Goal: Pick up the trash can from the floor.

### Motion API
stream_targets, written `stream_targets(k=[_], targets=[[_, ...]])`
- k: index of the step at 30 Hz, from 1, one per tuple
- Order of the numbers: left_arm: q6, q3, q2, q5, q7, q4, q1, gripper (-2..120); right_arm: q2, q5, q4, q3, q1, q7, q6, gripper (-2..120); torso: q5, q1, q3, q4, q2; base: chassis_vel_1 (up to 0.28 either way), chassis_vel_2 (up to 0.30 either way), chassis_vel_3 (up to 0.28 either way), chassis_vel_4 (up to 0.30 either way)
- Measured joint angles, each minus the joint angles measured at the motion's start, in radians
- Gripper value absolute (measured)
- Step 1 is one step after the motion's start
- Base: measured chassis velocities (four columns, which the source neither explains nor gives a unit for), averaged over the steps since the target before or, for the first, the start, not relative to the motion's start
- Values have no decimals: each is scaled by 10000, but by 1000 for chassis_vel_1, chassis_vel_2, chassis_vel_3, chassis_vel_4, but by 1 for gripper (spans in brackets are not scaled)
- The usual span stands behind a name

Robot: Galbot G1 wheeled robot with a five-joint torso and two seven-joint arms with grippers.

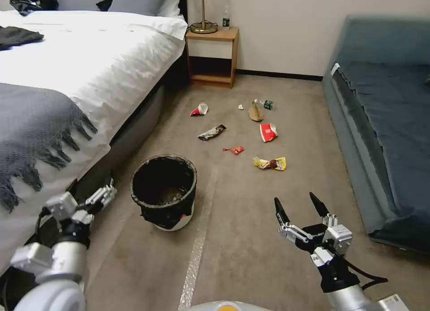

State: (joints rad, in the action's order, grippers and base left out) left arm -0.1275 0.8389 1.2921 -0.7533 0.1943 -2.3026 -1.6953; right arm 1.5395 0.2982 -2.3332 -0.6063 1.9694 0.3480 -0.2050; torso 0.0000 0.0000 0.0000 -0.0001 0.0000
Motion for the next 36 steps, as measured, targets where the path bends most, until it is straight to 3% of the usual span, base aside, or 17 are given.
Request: stream_targets(k=[4, 9, 18, 24, 36], targets=[[-855, -25, -366, -959, 667, 356, 774, 100, -79, 16, 99, -4, -69, 0, 23, 100, 1, 1, 0, -3, 0, 0, 0, 0, 0], [-1452, -121, -611, -1197, 924, 910, 1206, 100, -207, 51, 243, 52, -271, 0, 112, 100, 0, 0, 1, 2, 0, 0, 0, 0, 0], [-2055, -598, -708, -1291, 940, 2212, 1725, 100, -453, 133, 500, 129, -566, 3, 207, 100, -3, 0, 1, 2, 0, 0, 0, 0, 0], [-2310, -1055, -998, -1304, 554, 3309, 2495, 100, -474, 329, 497, -1, -645, 4, 202, 100, 0, 0, 1, 1, 0, 0, 0, 0, 0], [-3523, -1774, -1248, -2266, 892, 4306, 3524, 100, -343, 327, 648, 13, -826, 15, 187, 100, 0, 0, 0, 1, 0, 0, 0, 0, 0]])
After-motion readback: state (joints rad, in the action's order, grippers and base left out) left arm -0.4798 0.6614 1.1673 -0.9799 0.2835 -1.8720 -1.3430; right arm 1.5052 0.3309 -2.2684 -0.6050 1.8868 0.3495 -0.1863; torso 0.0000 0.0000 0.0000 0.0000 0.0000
